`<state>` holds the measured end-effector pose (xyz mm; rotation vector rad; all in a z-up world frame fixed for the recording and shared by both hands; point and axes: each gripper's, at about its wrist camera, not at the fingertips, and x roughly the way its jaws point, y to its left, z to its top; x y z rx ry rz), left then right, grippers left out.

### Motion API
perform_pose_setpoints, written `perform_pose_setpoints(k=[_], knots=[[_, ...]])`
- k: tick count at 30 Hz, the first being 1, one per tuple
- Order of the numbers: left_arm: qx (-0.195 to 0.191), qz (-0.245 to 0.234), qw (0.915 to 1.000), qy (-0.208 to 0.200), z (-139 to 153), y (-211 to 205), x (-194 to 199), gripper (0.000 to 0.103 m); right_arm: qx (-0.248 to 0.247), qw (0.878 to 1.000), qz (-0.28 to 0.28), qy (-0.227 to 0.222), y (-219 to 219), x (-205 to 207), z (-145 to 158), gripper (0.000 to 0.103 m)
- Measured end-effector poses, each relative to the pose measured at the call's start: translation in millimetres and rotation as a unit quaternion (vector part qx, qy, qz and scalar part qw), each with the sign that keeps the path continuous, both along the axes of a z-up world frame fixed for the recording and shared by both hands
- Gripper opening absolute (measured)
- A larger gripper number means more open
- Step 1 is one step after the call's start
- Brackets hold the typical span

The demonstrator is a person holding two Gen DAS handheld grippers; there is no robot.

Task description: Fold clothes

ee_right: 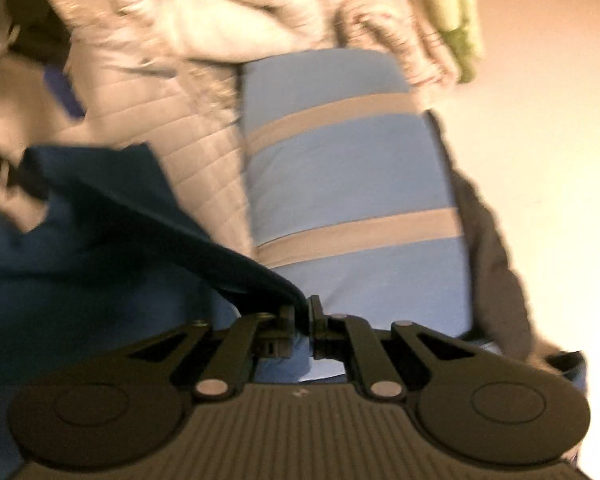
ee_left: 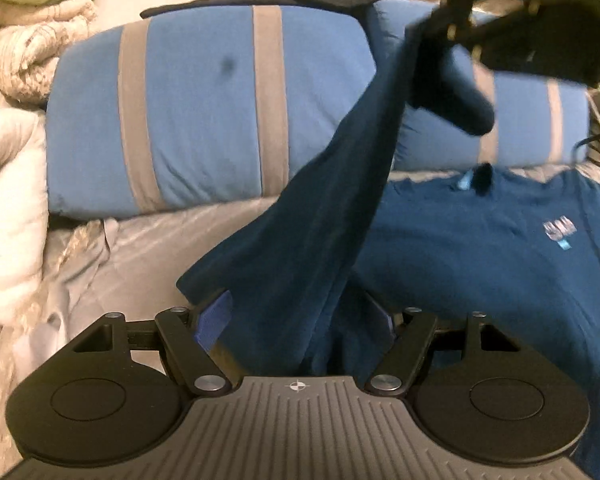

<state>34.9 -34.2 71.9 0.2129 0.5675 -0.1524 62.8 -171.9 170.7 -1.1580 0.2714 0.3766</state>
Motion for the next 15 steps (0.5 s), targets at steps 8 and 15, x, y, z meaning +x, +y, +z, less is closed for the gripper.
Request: perform_pose_setpoints(k=[8,15], knots=[[0.071,0.056,0.9959,0.004,-16.7,-0.4,23.1,0.073,0.013,0.995,-0.059,-0.077,-29.3,5.7,45.5,0.006],[0.107,-0.011,0.9939,0.023,-25.7,-2.4,14.4,0.078,-0.005,0.996,-0.085,-0.041,-80.8,-0.5,27.1,0.006]])
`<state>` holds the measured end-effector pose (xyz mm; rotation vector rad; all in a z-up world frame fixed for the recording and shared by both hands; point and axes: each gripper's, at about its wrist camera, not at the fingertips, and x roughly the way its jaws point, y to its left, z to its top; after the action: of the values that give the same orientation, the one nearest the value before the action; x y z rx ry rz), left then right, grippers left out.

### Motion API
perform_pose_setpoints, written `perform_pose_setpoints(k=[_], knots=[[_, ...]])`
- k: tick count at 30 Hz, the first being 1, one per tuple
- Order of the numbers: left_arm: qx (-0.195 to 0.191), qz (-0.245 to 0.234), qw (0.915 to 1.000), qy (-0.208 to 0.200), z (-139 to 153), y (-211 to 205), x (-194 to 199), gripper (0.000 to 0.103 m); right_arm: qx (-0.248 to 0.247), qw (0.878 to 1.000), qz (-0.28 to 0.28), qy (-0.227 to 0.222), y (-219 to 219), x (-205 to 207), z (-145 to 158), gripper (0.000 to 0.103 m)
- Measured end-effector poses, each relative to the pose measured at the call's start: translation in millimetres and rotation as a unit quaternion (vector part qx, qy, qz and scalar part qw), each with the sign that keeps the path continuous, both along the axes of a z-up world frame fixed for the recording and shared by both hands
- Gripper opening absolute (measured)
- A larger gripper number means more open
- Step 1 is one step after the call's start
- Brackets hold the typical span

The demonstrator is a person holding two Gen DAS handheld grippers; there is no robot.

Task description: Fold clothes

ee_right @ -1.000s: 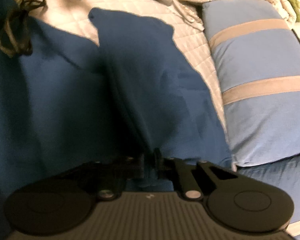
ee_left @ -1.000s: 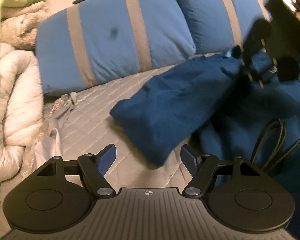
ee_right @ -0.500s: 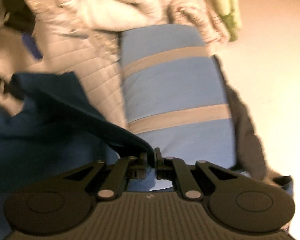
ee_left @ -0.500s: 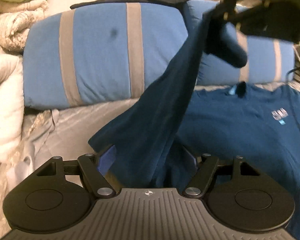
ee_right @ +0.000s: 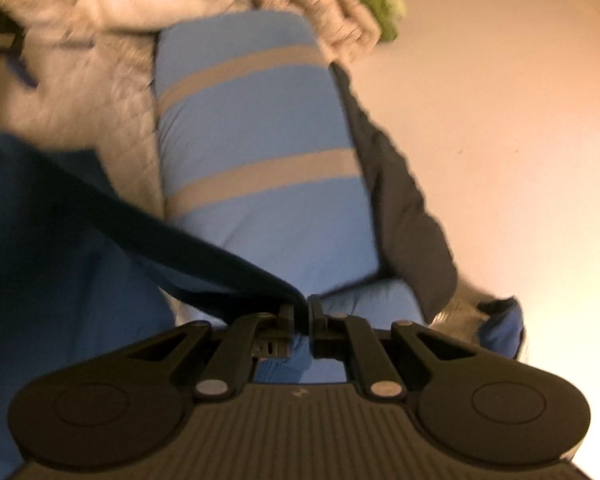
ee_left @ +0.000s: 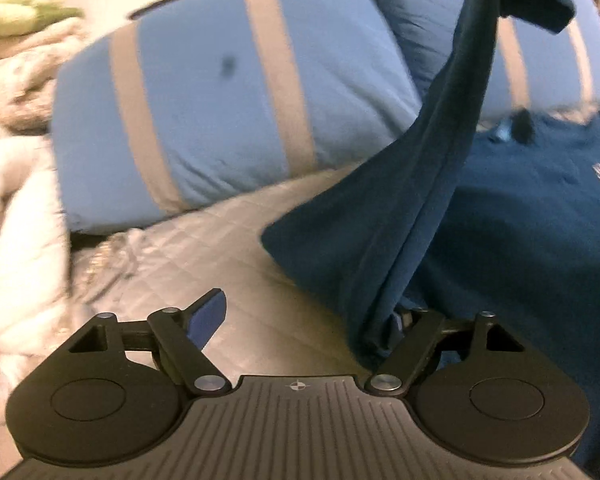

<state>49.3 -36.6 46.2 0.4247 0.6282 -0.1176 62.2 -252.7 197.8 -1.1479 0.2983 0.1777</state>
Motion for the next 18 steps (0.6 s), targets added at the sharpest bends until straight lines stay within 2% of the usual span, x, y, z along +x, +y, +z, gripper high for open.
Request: perform_pose_setpoints(k=[3,5,7,10,13,18], knots=[[-0.008,-0.017,0.9996,0.022,-7.1,-7.5,1.9,0.076,0.013,1.000,-0.014,0.010,-12.5,-2.3,-13.3,0.007],[-0.029,-0.023,0.9990,0.025,-5.5,-9.3,0.4,0.065,0.021,0.999,-0.023,0.012,-19.8,-2.4,-16.7,0.007],[-0.040,-0.030,0.9984,0.028,-1.4,-10.6,-1.2,0.041,0.026,0.999,-0.031,0.012,-27.8,-2.5,-18.0,0.007],[-0.011,-0.037,0.9992,0.015,5.5,-18.5,-8.1,0.021,0.029,0.999,-0.041,0.019,-41.3,-0.6,-18.2,0.007],[0.043,-0.033,0.9985,-0.011,13.4,-25.8,-15.9,0.016,0.045,0.997,-0.043,0.046,-57.3,-4.4,-21.6,0.007],[0.063,-0.030,0.9975,-0.009,20.6,-24.8,-16.9,0.016,0.087,0.987,-0.043,0.125,-78.7,-22.3,-41.7,0.007]])
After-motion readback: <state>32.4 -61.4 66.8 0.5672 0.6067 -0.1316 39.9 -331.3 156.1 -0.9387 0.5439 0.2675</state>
